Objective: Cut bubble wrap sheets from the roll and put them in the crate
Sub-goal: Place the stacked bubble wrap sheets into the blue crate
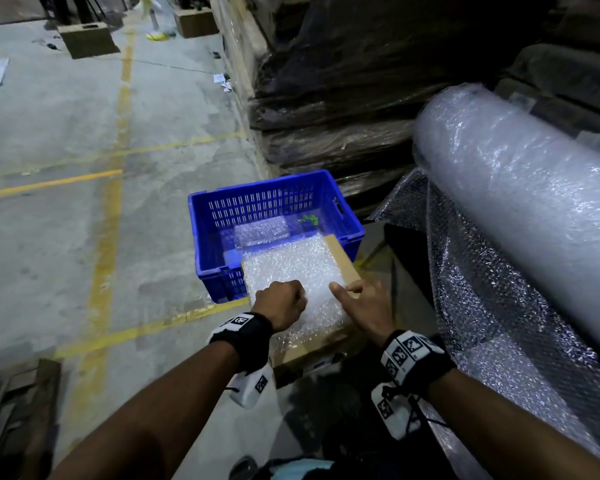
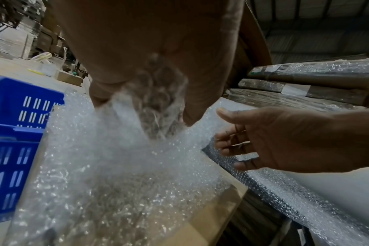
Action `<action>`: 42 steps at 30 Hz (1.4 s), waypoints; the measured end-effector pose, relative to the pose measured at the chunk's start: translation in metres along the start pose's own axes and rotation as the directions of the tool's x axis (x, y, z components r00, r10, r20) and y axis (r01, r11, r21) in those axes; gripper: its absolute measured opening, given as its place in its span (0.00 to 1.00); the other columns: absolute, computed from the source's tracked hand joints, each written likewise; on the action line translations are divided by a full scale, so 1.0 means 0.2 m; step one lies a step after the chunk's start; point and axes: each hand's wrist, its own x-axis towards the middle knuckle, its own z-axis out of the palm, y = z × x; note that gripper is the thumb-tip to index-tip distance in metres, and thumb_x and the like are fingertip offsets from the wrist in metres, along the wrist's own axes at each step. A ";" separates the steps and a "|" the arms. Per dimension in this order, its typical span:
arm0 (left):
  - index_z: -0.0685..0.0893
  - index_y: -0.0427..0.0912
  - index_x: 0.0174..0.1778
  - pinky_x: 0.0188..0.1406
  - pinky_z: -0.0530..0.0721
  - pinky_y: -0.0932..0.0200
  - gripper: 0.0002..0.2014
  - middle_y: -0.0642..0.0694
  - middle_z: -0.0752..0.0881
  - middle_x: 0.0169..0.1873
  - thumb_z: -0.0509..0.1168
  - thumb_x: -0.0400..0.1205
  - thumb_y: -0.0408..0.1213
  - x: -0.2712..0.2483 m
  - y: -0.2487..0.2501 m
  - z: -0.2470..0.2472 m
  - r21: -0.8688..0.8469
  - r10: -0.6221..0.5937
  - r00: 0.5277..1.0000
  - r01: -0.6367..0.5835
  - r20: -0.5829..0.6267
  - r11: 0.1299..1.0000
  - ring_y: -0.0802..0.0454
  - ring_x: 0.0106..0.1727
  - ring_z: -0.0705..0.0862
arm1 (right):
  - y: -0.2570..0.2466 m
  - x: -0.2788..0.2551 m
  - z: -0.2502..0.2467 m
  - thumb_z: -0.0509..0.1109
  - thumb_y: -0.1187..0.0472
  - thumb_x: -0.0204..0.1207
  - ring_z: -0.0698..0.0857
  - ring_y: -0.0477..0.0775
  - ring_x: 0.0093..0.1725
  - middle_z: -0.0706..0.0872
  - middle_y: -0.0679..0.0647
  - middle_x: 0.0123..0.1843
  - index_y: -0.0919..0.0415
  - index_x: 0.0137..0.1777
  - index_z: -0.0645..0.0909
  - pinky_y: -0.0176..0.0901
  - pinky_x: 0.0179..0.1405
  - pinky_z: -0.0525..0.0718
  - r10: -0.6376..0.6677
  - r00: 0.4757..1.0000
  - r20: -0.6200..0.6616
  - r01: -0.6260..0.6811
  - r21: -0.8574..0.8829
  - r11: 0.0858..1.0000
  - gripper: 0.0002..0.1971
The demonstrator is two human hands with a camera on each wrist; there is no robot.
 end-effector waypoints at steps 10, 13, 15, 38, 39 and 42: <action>0.76 0.49 0.65 0.56 0.75 0.49 0.15 0.53 0.85 0.58 0.64 0.86 0.51 -0.02 0.04 -0.04 0.065 0.181 0.982 -0.178 -0.049 0.982 0.48 0.57 0.84 | 0.01 0.02 0.00 0.79 0.62 0.75 0.89 0.53 0.39 0.90 0.57 0.39 0.57 0.45 0.82 0.44 0.36 0.83 0.044 0.985 0.168 -0.107 0.382 0.918 0.07; 0.76 0.48 0.68 0.55 0.73 0.50 0.14 0.49 0.86 0.59 0.62 0.87 0.44 0.00 0.06 -0.05 0.161 0.244 0.968 -0.232 -0.063 0.959 0.44 0.58 0.84 | 0.00 0.00 -0.01 0.78 0.64 0.76 0.89 0.54 0.38 0.89 0.56 0.37 0.58 0.47 0.81 0.45 0.34 0.86 0.067 0.980 0.185 -0.140 0.418 0.897 0.07; 0.74 0.47 0.71 0.56 0.74 0.49 0.15 0.47 0.86 0.60 0.62 0.88 0.42 0.00 0.06 -0.06 0.189 0.266 0.961 -0.250 -0.068 0.950 0.42 0.57 0.85 | 0.00 0.01 -0.01 0.77 0.64 0.77 0.90 0.56 0.39 0.88 0.56 0.37 0.59 0.48 0.80 0.48 0.37 0.87 0.076 0.978 0.192 -0.153 0.428 0.891 0.07; 0.82 0.43 0.60 0.56 0.77 0.42 0.31 0.43 0.82 0.55 0.50 0.85 0.67 -0.06 0.09 -0.03 0.551 0.451 0.884 -0.440 0.126 0.709 0.40 0.52 0.82 | 0.00 0.08 -0.05 0.69 0.73 0.79 0.90 0.63 0.33 0.83 0.64 0.38 0.69 0.55 0.75 0.51 0.39 0.93 0.209 0.947 0.244 -0.319 0.638 0.701 0.08; 0.80 0.42 0.62 0.58 0.76 0.42 0.30 0.42 0.81 0.57 0.53 0.84 0.66 -0.07 0.12 -0.02 0.551 0.429 0.893 -0.429 0.138 0.716 0.40 0.54 0.81 | 0.00 0.08 -0.05 0.69 0.73 0.79 0.90 0.63 0.34 0.83 0.63 0.38 0.68 0.54 0.75 0.51 0.39 0.93 0.210 0.946 0.245 -0.321 0.635 0.703 0.07; 0.77 0.41 0.65 0.60 0.74 0.41 0.28 0.41 0.78 0.61 0.59 0.84 0.63 -0.08 0.17 0.01 0.554 0.374 0.920 -0.374 0.119 0.744 0.38 0.59 0.79 | 0.00 0.08 -0.05 0.69 0.72 0.79 0.90 0.65 0.36 0.83 0.64 0.40 0.68 0.54 0.75 0.51 0.38 0.93 0.220 0.944 0.246 -0.328 0.628 0.705 0.07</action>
